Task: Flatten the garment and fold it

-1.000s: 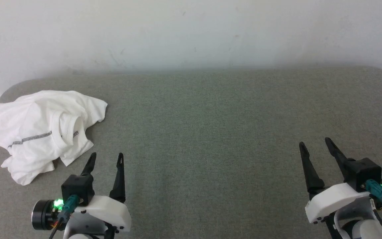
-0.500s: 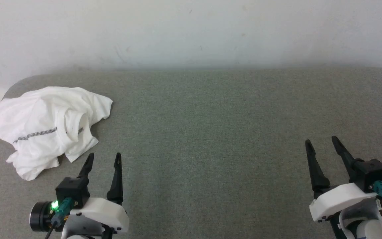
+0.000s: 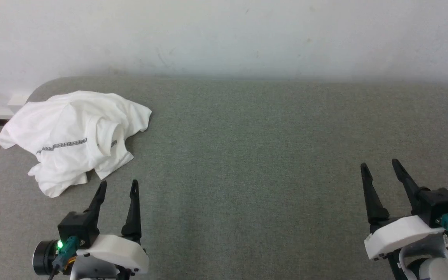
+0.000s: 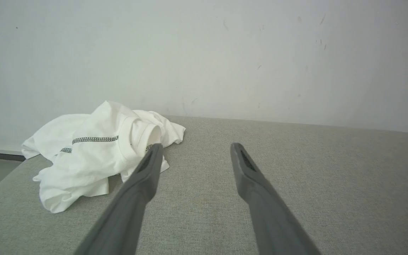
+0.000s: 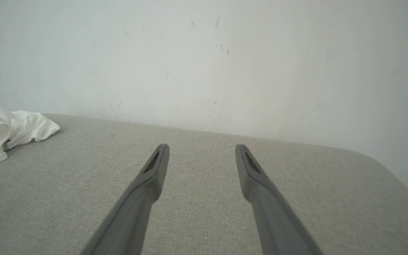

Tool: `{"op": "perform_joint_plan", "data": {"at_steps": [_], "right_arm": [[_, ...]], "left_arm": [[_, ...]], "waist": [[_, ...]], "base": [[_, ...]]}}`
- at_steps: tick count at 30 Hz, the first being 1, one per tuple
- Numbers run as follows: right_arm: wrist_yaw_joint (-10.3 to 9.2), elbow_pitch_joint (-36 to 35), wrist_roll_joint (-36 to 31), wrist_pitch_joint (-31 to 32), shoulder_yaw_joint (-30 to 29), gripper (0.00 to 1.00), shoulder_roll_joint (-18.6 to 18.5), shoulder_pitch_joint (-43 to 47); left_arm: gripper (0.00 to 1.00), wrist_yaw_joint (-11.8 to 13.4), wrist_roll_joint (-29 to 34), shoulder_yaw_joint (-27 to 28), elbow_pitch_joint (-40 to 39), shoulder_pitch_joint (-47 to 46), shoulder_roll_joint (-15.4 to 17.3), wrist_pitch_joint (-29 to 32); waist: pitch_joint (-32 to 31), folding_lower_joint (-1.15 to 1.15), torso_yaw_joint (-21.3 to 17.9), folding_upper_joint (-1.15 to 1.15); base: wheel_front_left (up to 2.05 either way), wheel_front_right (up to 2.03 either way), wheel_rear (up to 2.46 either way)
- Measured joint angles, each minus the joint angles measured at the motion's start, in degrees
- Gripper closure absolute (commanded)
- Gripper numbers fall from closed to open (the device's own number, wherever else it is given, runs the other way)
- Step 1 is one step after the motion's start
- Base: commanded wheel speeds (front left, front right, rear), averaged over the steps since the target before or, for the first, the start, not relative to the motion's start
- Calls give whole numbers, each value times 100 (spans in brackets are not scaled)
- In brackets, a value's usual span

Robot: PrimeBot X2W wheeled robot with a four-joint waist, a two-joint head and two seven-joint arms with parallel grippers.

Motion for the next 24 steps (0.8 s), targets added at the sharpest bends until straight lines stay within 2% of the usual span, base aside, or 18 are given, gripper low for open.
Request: {"op": "perform_joint_plan", "data": {"at_steps": [24], "right_arm": [[0, 176, 9, -286, 224, 0, 1, 0]], "left_arm": [[0, -53, -386, 81, 73, 114, -1, -276]], "waist": [[46, 0, 939, 0]], "base": [[0, 0, 0]]}}
